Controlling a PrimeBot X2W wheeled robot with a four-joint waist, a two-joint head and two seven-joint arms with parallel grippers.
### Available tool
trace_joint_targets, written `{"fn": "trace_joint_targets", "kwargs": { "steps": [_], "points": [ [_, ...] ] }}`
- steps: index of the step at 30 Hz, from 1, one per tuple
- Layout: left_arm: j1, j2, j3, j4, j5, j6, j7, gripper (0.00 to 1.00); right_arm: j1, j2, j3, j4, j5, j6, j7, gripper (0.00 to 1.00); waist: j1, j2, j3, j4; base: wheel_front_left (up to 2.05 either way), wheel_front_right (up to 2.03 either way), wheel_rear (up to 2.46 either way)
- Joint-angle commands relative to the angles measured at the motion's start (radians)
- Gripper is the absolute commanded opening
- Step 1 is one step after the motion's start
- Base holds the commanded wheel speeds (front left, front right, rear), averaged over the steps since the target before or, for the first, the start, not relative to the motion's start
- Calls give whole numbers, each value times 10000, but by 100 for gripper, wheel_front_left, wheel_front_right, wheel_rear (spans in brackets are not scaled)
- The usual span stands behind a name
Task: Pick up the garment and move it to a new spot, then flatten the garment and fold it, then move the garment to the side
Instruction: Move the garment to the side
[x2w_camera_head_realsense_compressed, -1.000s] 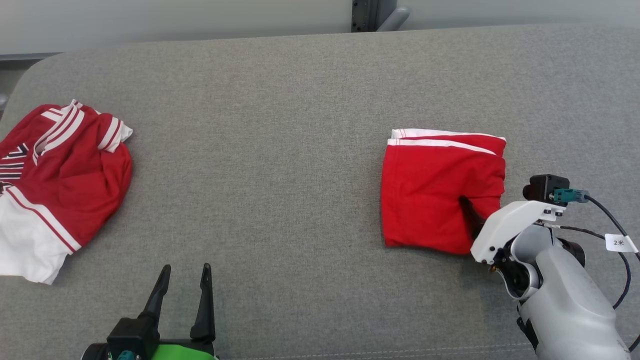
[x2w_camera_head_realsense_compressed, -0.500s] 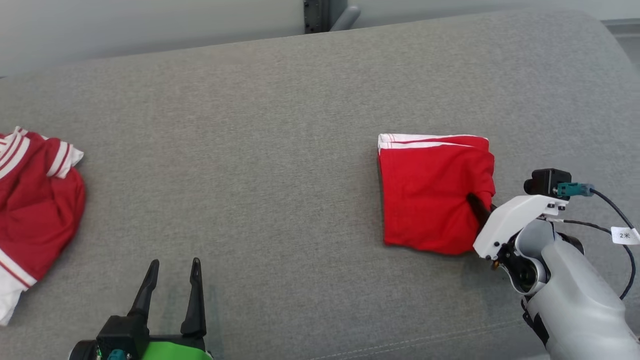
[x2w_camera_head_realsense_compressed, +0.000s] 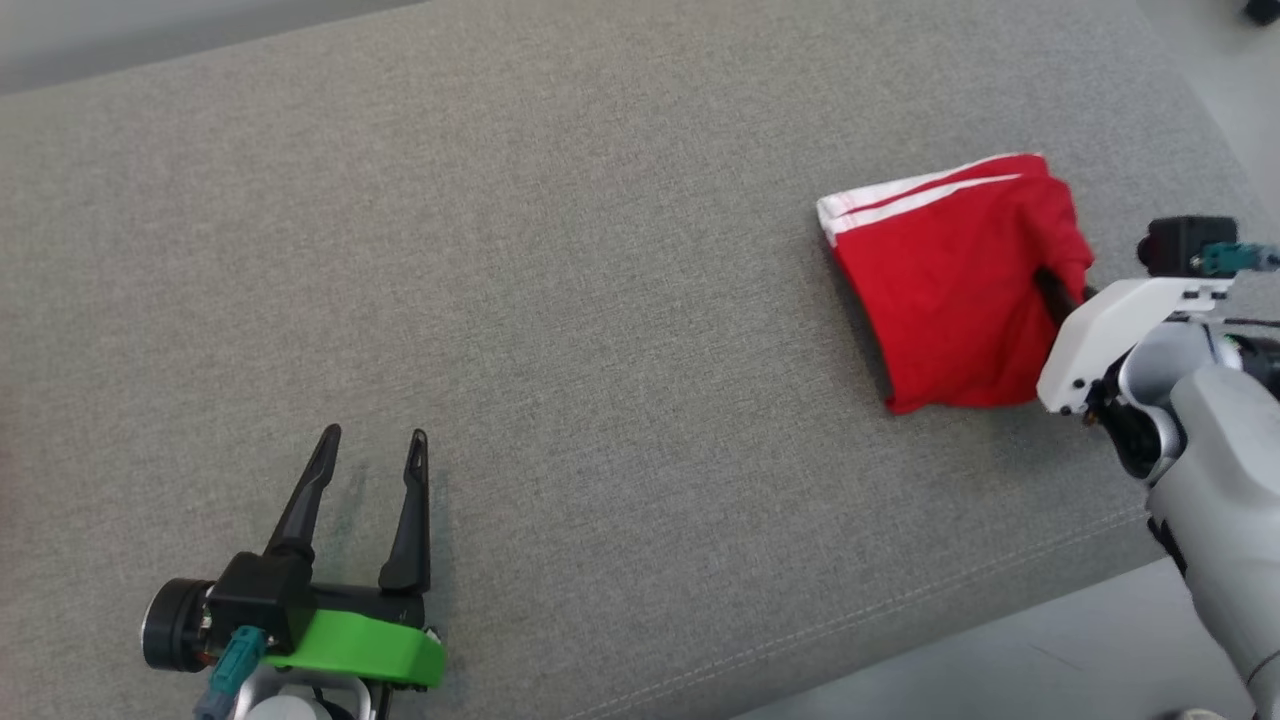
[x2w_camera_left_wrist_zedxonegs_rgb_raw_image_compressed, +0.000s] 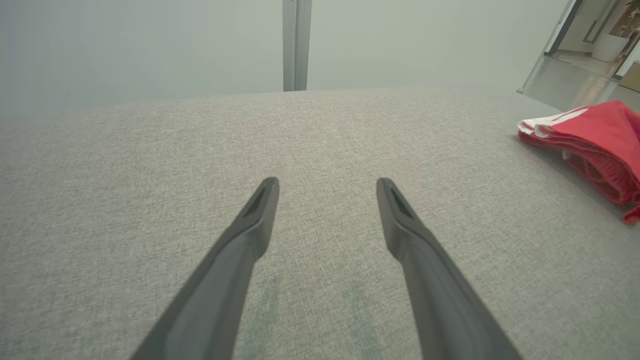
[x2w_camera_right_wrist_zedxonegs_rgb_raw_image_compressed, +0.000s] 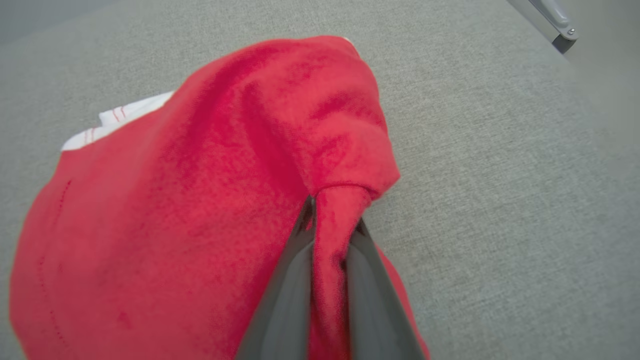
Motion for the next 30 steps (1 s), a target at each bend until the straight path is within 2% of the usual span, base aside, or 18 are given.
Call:
{"fn": "trace_joint_targets", "kwargs": {
  "steps": [1, 10, 15, 20, 21, 22, 23, 30],
  "points": [
    [-141, 106, 94, -53, -1, -17, -26, 100, -277, -142, 35, 88, -132, -8, -76, 0, 0, 90, 731, -68, 0, 0, 0],
    [321, 396, 934, -935, 285, 132, -27, 100, -2495, -2042, -262, 976, -973, -8, -300, 0, 0, 90, 2114, 875, 0, 0, 0],
    [563, 628, 1361, -1138, 358, 161, -27, 100, -3188, -2629, -667, 1815, -1570, -8, -641, 0, 0, 90, 2477, 1168, 0, 0, 0],
    [745, 673, 1654, -1399, 328, 172, -27, 100, -3584, -2875, -1022, 2727, -2207, -8, -1032, 0, 0, 90, 2638, 1253, 0, 0, 0],
    [773, 667, 1701, -1437, 323, 174, -27, 100, -3685, -2947, -1130, 2870, -2348, -10, -1234, 9, 0, 90, 2663, 1230, 0, 0, 0],
    [799, 649, 1742, -1478, 320, 189, -27, 100, -3770, -2953, -1239, 3002, -2483, -10, -1434, 50, 0, 90, 2684, 1194, 0, 0, 0],
    [832, 625, 1785, -1520, 319, 208, -27, 100, -3827, -2882, -1364, 3175, -2545, -10, -1563, 100, 0, 90, 2702, 1142, 0, 0, 0],
    [924, 501, 1907, -1658, 358, 251, -26, 100, -4275, -2791, -1757, 3862, -3392, -10, -2478, 100, 0, 90, 2642, 751, 0, 0, 0]
  ]
}}
